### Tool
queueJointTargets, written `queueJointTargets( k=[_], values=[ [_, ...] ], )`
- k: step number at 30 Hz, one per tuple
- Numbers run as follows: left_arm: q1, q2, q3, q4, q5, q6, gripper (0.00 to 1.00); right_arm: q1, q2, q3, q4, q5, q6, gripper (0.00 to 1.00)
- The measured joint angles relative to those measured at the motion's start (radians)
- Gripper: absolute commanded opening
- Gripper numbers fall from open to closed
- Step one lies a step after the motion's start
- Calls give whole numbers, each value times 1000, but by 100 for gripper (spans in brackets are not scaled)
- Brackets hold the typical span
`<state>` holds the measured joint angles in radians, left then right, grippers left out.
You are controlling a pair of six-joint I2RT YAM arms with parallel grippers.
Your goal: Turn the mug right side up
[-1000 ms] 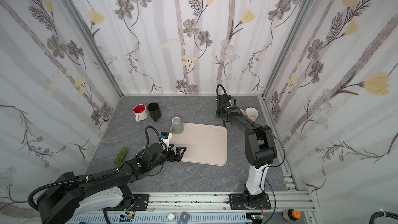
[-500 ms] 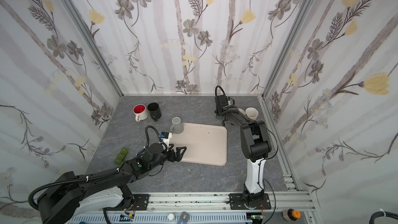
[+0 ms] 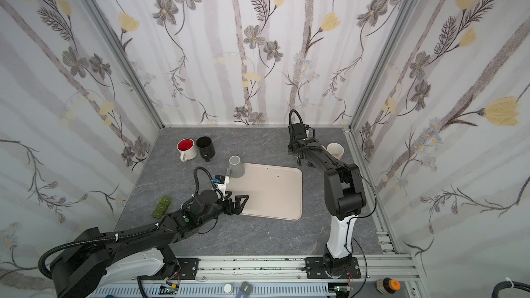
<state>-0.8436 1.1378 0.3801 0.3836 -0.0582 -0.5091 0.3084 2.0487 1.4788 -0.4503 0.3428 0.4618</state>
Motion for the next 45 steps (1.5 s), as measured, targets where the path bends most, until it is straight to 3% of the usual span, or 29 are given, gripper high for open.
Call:
queueJointTargets(
  k=[7,12,16,20,25,30,33,38,45],
  values=[
    [27,-111,49,-100,-77,48,100,35,-162,-65,8,19,-3,78],
    [56,-243,29,-166,-198,91,100,140,-295,-126,14,50,-11,81],
    [90,-263,27,-211,-253,90,100,262,-380,-183,24,56,3,82],
    [140,-240,32,-236,-249,80,100,372,-423,-228,70,39,51,83],
    [203,-167,45,-238,-188,63,100,438,-533,-399,227,-72,133,85],
    [247,-81,84,-235,-131,50,100,445,-656,-620,386,-156,216,88],
    [273,-32,114,-220,-101,44,100,446,-716,-720,413,-146,243,90],
    [288,63,193,-237,-75,37,100,421,-798,-862,340,-48,285,92],
    [290,92,209,-337,-67,3,100,294,-884,-995,234,-2,292,90]
  ],
)
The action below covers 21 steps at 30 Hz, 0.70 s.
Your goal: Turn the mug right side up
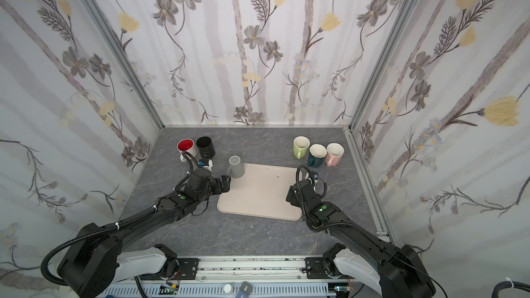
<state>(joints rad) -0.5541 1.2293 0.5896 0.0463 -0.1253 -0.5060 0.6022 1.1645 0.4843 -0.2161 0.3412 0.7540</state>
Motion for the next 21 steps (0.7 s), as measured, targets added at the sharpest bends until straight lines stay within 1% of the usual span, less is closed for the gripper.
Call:
queueJointTargets(
  k=[3,5,8,9,10,11,12,14,16,18,19,21],
  values=[
    [0,8,-16,-45,18,-12,100,-47,-3,-21,-5,-7,-4,88],
    [0,21,-18,-68,31,-18,88,-76,16,-24,-4,-25,-15,87],
    [0,45,-24,-80,55,-22,83,-93,68,-17,4,-69,-32,82],
    [0,52,-30,-83,64,-25,80,-100,89,-13,5,-82,-42,79],
    [0,58,-36,-87,73,-29,76,-108,113,-6,5,-92,-49,73],
    [0,63,-39,-88,78,-30,72,-113,132,-1,7,-101,-53,70],
    [0,71,-40,-88,84,-34,66,-116,155,8,7,-104,-56,70],
    [0,94,-39,-87,94,-36,62,-119,190,23,11,-103,-56,68],
    [0,138,-25,-97,95,-36,60,-119,215,29,18,-103,-56,62],
    [0,187,-5,-106,94,-29,52,-121,238,34,27,-102,-56,57],
    [0,213,6,-110,95,-19,50,-122,250,37,35,-102,-56,56],
    [0,250,24,-105,88,-10,48,-125,275,48,42,-101,-61,50]
  ],
)
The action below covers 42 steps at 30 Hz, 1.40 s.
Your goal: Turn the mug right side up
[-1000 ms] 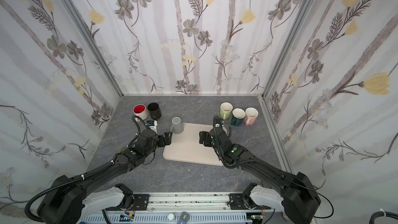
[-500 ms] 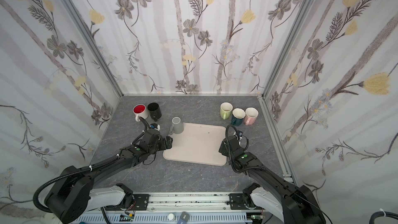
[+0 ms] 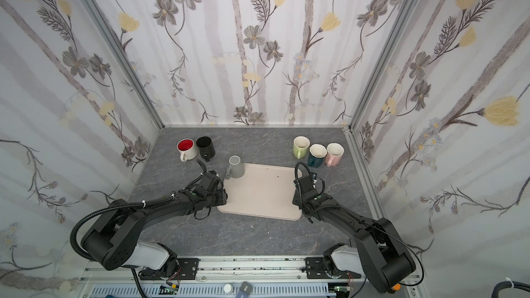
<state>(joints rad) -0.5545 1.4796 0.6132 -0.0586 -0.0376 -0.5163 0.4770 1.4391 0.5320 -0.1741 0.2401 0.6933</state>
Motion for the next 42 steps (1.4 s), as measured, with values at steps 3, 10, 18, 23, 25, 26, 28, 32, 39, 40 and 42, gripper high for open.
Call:
queueJointTargets(
  k=[3,10,18,23,25,26,28,32,39,40,42],
  values=[
    [0,30,11,35,-1,1,44,-8,46,16,8,1,-13,43],
    [2,67,20,81,-8,0,28,-37,108,51,11,6,-37,34],
    [-1,34,-39,132,-6,-24,20,-52,197,131,-1,9,-75,21],
    [-13,-44,-99,113,-3,-50,19,-54,244,179,-21,21,-106,3],
    [-24,-77,-126,105,-10,-64,17,-53,260,197,-27,20,-132,1],
    [-32,-90,-137,104,-14,-69,17,-53,268,209,-36,20,-140,1],
    [-56,-119,-160,94,-30,-85,17,-52,290,242,-51,17,-156,1],
    [-95,-187,-204,64,-63,-112,17,-35,343,309,-77,22,-192,1],
    [-128,-342,-277,-35,-73,-167,16,0,454,413,-72,22,-240,0],
    [-134,-360,-282,-51,-74,-174,16,6,468,427,-66,26,-243,0],
    [-145,-385,-290,-76,-79,-191,16,15,491,450,-55,32,-250,0]
  ],
)
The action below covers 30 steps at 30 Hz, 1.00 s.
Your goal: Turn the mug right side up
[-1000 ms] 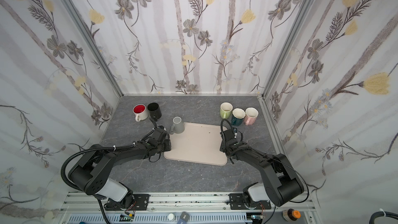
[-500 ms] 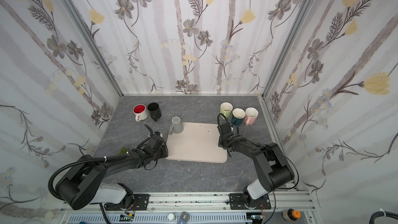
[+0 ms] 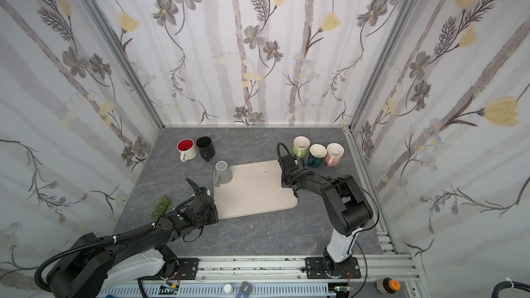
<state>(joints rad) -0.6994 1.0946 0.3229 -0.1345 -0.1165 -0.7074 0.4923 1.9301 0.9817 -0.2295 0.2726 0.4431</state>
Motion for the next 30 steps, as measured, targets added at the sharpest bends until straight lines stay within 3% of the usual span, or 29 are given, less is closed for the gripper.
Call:
queueJointTargets(
  k=[13,19,23,26,29,30],
  values=[
    [-109,-39,-19,-35,-73,-112,16,13,133,220,-71,-21,-33,3],
    [-195,-8,5,-42,-90,-156,16,19,155,269,-91,-83,-42,30],
    [-246,42,39,-45,-98,-169,17,15,140,252,-91,-95,-45,34],
    [-286,76,66,-48,-97,-183,27,11,131,242,-86,-114,-46,34],
    [-308,87,88,-61,-100,-187,62,9,126,229,-86,-122,-52,35],
    [-308,82,93,-67,-101,-191,67,10,117,220,-85,-132,-52,36]
  ],
)
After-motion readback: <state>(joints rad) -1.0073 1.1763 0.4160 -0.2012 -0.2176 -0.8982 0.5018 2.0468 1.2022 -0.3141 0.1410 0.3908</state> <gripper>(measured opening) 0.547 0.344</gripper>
